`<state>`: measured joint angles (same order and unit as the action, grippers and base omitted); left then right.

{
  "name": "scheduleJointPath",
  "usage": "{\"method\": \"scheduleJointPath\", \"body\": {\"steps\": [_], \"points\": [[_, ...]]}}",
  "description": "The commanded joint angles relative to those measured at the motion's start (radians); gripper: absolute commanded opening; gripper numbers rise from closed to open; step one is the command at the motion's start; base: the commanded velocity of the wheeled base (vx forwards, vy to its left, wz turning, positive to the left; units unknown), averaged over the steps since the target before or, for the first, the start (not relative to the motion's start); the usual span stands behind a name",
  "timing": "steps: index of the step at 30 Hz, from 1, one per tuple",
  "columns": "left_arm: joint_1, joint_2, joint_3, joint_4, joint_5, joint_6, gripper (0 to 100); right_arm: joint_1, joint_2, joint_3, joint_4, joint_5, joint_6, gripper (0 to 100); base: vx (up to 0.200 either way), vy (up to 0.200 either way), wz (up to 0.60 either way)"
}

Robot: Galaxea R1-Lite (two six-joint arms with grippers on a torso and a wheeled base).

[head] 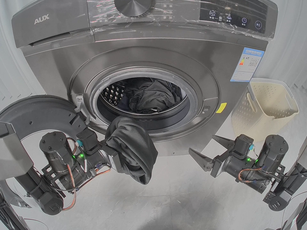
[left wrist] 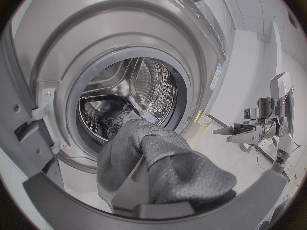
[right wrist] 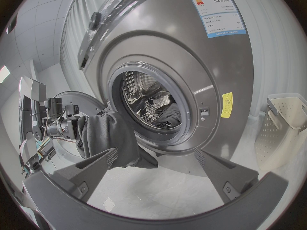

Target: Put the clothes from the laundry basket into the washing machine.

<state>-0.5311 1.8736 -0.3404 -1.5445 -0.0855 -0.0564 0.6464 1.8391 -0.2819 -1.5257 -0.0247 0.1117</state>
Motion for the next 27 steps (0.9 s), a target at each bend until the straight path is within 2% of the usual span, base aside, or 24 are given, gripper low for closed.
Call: {"method": "scheduleJointPath", "body": {"steps": [1, 7, 13, 18, 23, 27], "points": [[-0.006, 0.004, 0.0, 0.0, 0.0, 0.0, 0, 0.002, -0.001, -0.003, -0.001, -0.001, 0.0, 100, 0.0, 0.0, 0.0], [-0.013, 0.01, 0.004, 0.0, 0.0, 0.01, 0, 0.007, 0.002, 0.003, -0.001, -0.003, 0.002, 100, 0.0, 0.0, 0.0], [-0.018, 0.009, 0.008, 0.0, 0.0, 0.012, 0, 0.013, -0.001, 0.001, -0.001, -0.003, 0.002, 100, 0.2, 0.0, 0.0], [-0.018, 0.021, 0.003, -0.002, 0.0, 0.012, 0, 0.018, -0.003, 0.006, -0.001, -0.003, 0.002, 100, 0.0, 0.0, 0.0], [-0.024, 0.021, 0.008, -0.002, 0.013, 0.007, 0, 0.05, -0.008, 0.007, -0.001, -0.009, 0.011, 100, 0.0, 0.0, 0.0], [-0.067, 0.033, -0.04, 0.0, 0.066, 0.01, 0, 0.113, -0.014, 0.007, -0.001, -0.021, 0.016, 100, 0.0, 0.0, 0.0]]}}
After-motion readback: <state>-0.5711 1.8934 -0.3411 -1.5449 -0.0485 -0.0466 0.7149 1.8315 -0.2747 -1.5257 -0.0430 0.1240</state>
